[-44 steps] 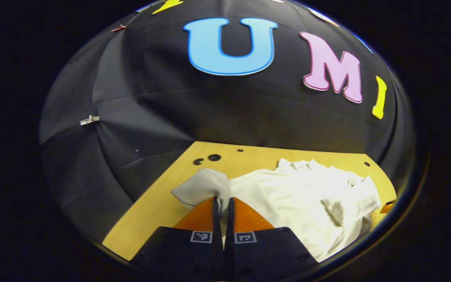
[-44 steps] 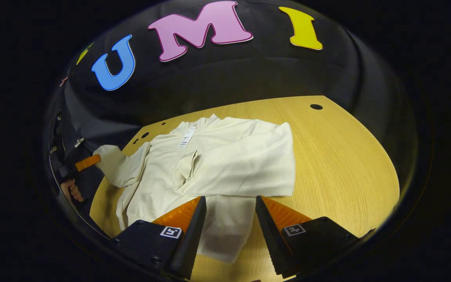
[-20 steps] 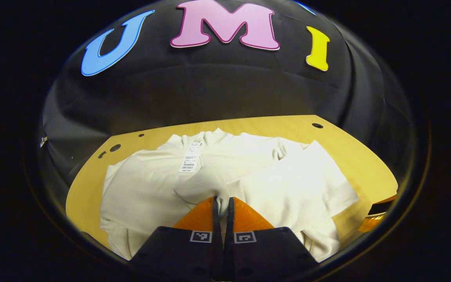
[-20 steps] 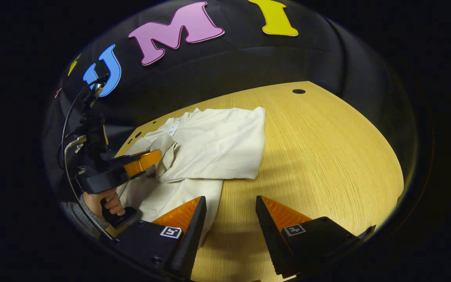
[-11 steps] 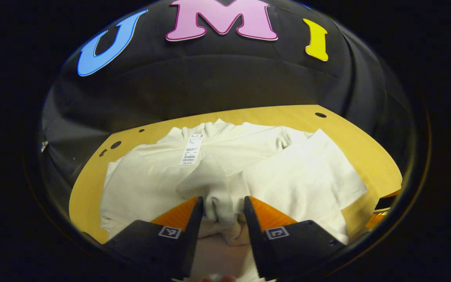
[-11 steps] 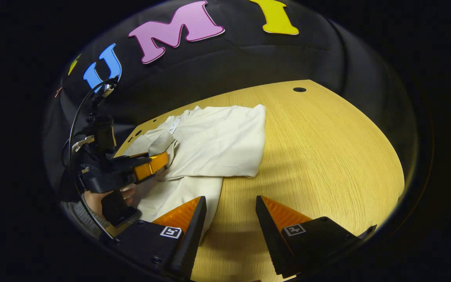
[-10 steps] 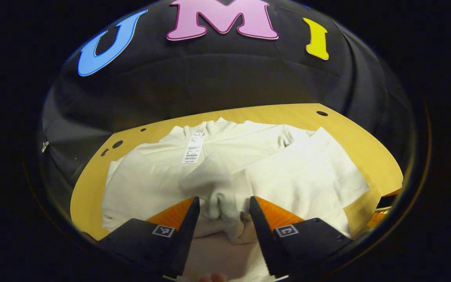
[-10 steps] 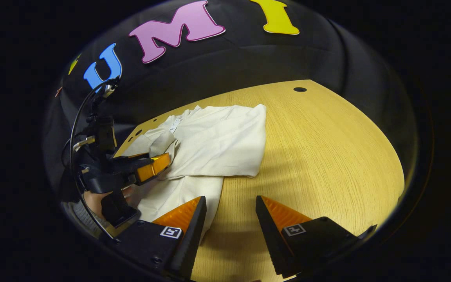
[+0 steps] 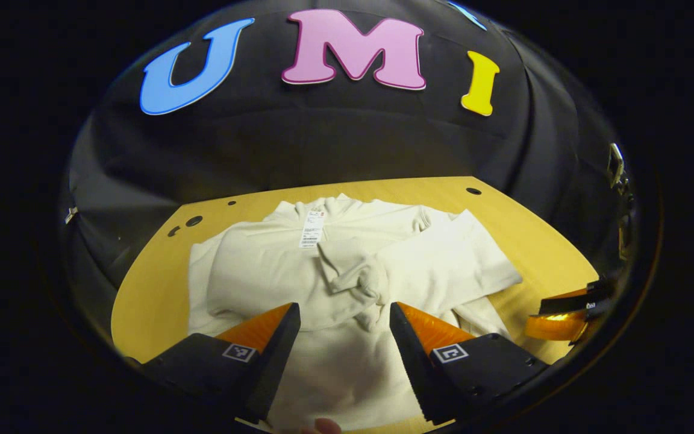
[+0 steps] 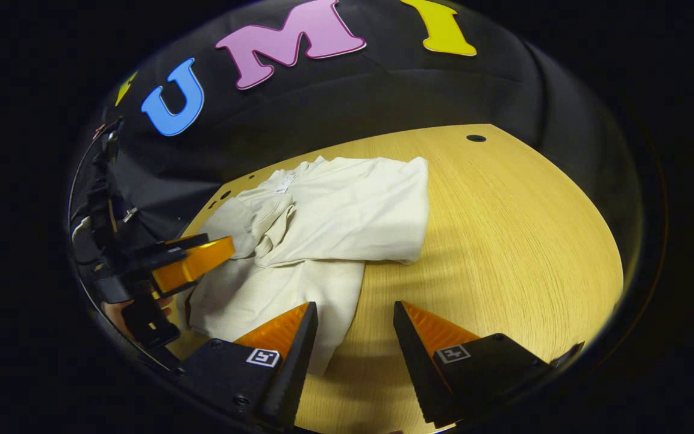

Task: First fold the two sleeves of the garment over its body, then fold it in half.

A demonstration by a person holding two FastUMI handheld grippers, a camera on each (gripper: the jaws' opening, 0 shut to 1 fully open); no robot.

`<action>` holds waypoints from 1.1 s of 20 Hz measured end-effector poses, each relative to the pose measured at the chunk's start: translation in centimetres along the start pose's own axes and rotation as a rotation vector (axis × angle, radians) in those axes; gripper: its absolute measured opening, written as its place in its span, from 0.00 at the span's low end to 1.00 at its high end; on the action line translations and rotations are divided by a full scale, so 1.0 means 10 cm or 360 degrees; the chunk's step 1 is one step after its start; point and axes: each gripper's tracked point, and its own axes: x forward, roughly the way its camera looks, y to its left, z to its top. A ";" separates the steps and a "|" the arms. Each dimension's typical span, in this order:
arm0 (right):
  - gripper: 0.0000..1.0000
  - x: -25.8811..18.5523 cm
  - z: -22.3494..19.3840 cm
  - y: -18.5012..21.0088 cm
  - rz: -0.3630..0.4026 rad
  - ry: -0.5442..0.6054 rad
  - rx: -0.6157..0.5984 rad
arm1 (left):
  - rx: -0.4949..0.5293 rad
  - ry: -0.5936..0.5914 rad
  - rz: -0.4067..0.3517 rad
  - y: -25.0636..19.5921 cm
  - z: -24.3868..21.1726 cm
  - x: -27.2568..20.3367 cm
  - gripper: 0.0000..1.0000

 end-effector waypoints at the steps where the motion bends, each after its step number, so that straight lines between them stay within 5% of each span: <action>1: 0.78 -0.01 -0.01 0.02 0.0006 0.0003 -0.0009 | -0.0002 0.0002 0.0010 0.10 -0.05 -0.13 0.91; 10: 0.78 -0.05 -0.24 0.29 0.0066 0.0063 -0.0099 | -0.0160 0.0198 0.0182 0.72 -0.86 -0.88 0.91; 22: 0.79 0.19 -0.58 0.39 -0.0008 0.0209 -0.0193 | -0.0161 0.0416 0.0220 0.91 -1.41 -0.64 0.91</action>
